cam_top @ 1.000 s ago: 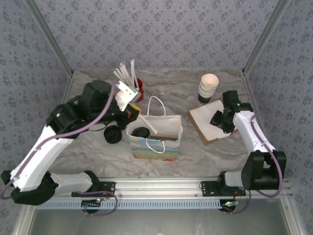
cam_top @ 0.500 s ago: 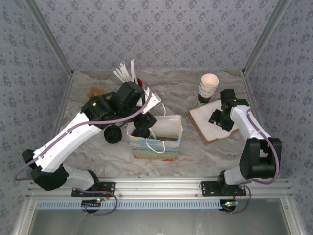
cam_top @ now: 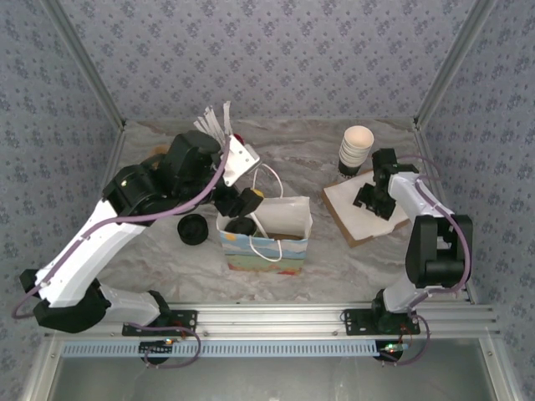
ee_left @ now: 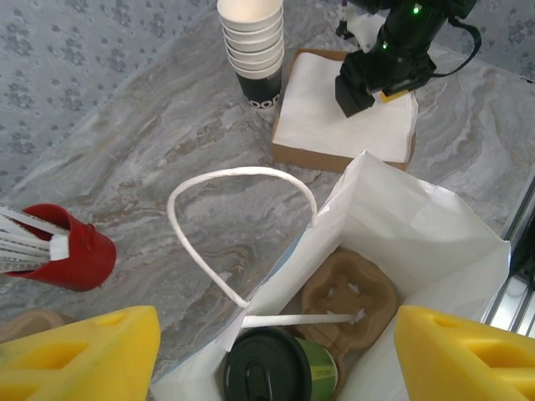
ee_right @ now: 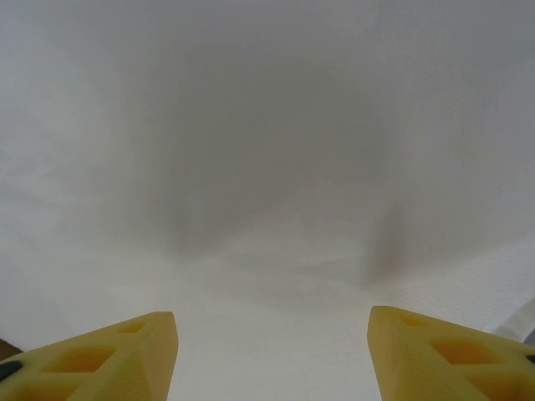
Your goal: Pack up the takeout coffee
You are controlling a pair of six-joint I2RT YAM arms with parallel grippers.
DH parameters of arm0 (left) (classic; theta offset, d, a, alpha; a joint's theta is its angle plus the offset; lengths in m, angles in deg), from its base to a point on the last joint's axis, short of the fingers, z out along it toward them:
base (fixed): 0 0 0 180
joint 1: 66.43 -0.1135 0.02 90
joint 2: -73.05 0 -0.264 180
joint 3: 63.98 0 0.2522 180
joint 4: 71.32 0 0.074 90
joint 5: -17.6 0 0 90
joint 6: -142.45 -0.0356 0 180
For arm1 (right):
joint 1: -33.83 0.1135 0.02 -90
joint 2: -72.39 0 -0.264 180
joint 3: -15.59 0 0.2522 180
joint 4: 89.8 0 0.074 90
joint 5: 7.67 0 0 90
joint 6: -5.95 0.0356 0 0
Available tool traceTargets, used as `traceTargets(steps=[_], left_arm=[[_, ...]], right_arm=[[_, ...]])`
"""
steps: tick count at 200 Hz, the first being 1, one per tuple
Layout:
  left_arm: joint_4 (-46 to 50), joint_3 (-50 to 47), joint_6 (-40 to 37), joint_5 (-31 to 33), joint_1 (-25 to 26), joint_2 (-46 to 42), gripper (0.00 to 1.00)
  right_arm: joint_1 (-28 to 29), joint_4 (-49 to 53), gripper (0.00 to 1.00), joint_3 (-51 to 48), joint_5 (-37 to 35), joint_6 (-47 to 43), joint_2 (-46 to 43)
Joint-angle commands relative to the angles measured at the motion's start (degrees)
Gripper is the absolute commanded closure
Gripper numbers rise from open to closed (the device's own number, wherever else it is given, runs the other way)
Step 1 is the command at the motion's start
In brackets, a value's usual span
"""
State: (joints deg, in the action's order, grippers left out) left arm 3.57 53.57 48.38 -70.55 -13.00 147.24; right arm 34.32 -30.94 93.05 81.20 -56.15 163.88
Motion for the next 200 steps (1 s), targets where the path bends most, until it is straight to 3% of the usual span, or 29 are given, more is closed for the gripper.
traceTargets(steps=[1, 45, 79, 141, 200], left_arm=[[-0.3, 0.9, -0.4, 1.1, 0.3, -2.0, 0.24], [-1.2, -1.9, 0.4, 1.1, 0.3, -3.6, 0.21], [-1.3, -3.2, 0.9, 0.8, 0.3, -3.9, 0.20], [-1.0, -3.2, 1.2, 0.4, 0.3, -4.6, 0.19], [-0.6, -3.3, 1.4, 0.4, 0.3, -5.1, 0.18]], right_arm=[[-0.4, -0.1, 0.37, 2.2, -0.6, -1.0, 2.1], [-0.2, -0.7, 0.48, 3.0, -0.6, -1.2, 4.2], [-0.3, -1.0, 0.49, 3.4, -0.3, -1.4, 5.9], [-0.1, -1.7, 0.62, 3.8, -0.1, -1.5, 7.2], [0.4, -2.4, 0.84, 4.1, 0.3, -1.6, 8.2]])
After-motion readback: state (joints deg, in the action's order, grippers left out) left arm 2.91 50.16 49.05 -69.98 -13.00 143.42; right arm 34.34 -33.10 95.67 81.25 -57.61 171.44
